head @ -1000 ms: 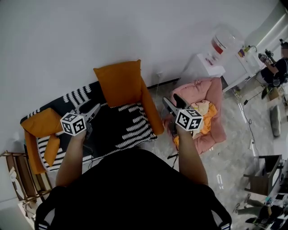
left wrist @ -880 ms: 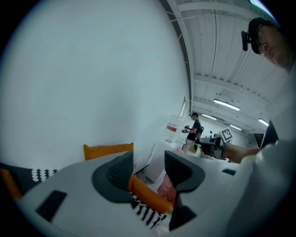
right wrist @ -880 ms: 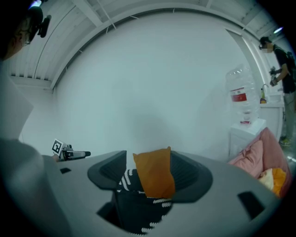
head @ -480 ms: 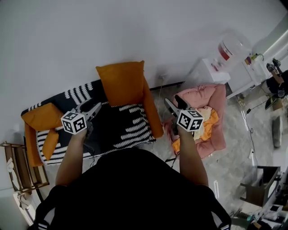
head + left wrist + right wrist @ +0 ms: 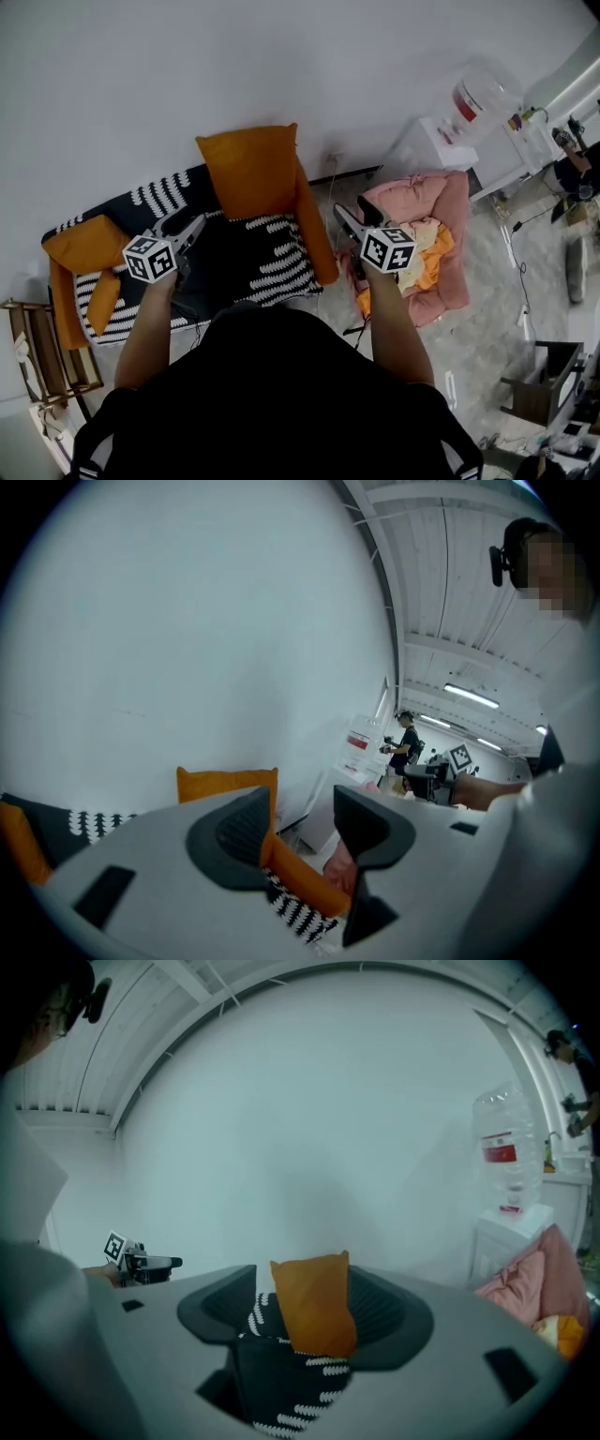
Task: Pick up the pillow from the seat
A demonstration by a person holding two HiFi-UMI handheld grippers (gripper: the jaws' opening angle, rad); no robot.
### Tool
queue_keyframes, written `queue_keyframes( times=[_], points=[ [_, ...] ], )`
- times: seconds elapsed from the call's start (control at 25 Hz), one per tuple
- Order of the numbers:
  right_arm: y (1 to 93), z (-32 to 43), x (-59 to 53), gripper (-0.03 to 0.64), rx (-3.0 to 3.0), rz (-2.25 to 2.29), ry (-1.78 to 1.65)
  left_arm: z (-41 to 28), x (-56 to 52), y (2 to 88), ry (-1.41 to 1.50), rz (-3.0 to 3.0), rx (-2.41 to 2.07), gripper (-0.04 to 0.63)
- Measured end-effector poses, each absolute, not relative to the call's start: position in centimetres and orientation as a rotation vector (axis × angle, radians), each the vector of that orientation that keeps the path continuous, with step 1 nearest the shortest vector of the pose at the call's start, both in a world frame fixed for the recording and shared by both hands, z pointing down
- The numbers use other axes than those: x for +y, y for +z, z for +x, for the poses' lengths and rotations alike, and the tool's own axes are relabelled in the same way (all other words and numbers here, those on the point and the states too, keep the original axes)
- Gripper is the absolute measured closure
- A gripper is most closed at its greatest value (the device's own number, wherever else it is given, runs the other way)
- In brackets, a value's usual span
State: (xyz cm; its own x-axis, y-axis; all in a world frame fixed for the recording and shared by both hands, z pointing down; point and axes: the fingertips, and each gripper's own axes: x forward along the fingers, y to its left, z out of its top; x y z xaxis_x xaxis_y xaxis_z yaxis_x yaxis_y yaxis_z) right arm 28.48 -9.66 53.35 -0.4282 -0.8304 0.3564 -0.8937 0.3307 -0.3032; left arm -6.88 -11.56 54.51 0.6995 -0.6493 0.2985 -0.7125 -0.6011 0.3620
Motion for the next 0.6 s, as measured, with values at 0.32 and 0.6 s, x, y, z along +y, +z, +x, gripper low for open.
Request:
queue_keyframes(
  times=[0.32, 0.6],
  points=[
    [54.3, 29.2, -10.5, 0.313, -2.407, 1.622, 0.722, -5.7, -13.6, 54.8, 0.194, 2.474, -1.003, 0.376],
    [55.0, 28.3, -13.2, 0.314, -2.387, 1.627, 0.738, -6.8, -16.5, 55.7, 0.188, 2.46, -0.999, 0.376]
  ],
)
